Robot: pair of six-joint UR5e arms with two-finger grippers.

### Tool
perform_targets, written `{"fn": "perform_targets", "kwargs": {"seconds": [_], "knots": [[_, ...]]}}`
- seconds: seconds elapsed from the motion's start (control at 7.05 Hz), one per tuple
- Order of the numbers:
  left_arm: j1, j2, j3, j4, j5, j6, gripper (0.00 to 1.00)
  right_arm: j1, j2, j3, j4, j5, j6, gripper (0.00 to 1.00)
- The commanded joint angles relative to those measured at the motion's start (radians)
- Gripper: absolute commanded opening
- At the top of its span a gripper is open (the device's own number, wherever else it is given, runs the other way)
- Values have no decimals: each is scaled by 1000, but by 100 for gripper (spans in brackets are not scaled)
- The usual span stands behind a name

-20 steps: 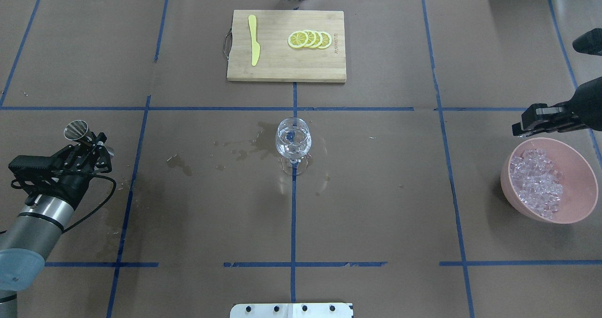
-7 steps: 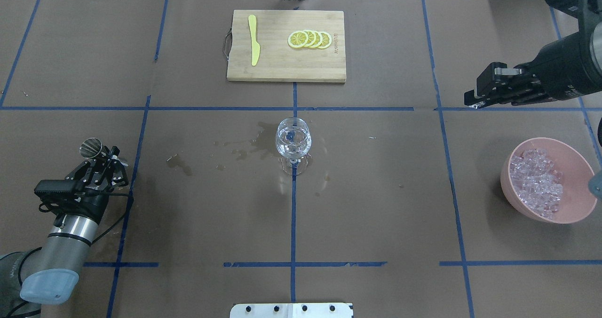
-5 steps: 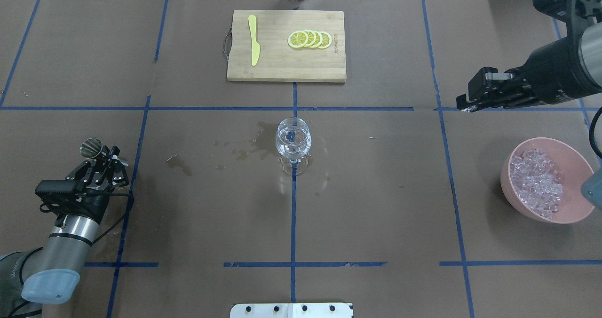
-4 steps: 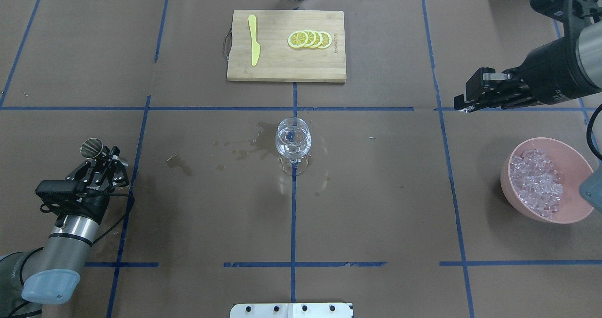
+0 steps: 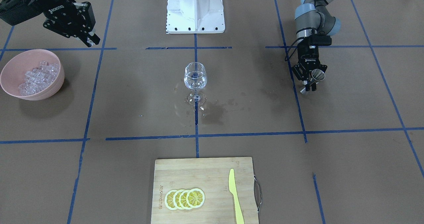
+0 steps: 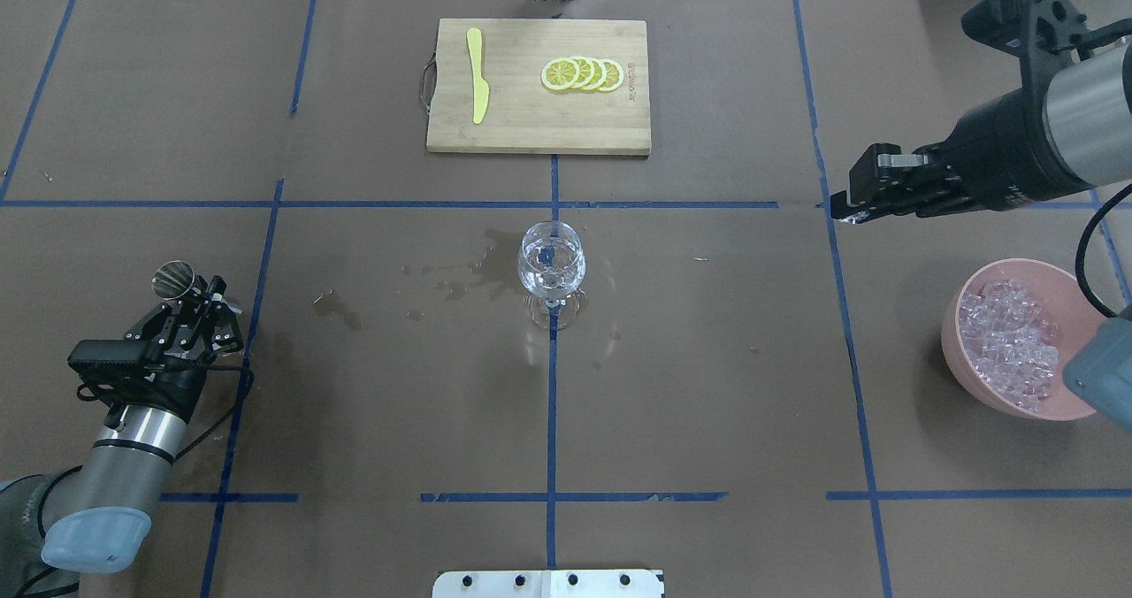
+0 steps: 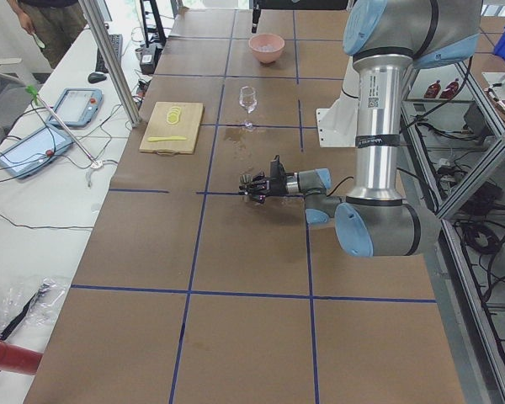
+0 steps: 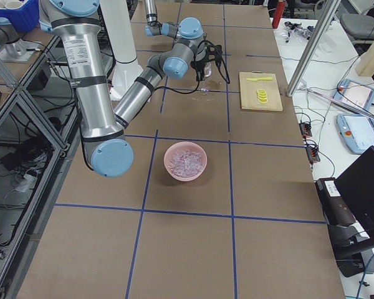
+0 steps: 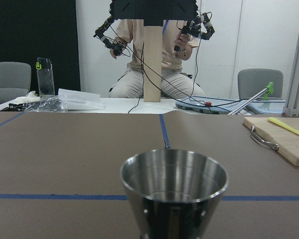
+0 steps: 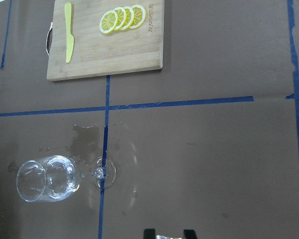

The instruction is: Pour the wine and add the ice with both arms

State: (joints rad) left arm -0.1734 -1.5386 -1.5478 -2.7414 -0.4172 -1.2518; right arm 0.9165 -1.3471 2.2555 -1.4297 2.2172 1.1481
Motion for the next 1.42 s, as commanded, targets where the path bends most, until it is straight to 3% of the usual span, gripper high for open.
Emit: {"fn": "perform_targets", "kwargs": {"seconds": [0.0, 0.43, 0.57, 0.71, 0.99, 1.28], "knots": [[0, 0, 0, 0, 0, 2, 35, -37, 35, -5, 0, -36, 38, 0], [0, 0, 0, -1, 0, 3, 51, -64, 43, -7, 0, -59, 44, 0], [0, 2, 0, 0, 0, 3, 68, -71, 43, -7, 0, -60, 45, 0], [0, 2, -1, -1, -2, 35, 100, -83, 43, -7, 0, -73, 45, 0], [-1, 3, -6, -11, -11, 54, 100, -108, 57, -8, 0, -97, 64, 0], [-3, 15, -21, -12, -76, 66, 100, -114, 63, -8, 0, -111, 73, 0]]}}
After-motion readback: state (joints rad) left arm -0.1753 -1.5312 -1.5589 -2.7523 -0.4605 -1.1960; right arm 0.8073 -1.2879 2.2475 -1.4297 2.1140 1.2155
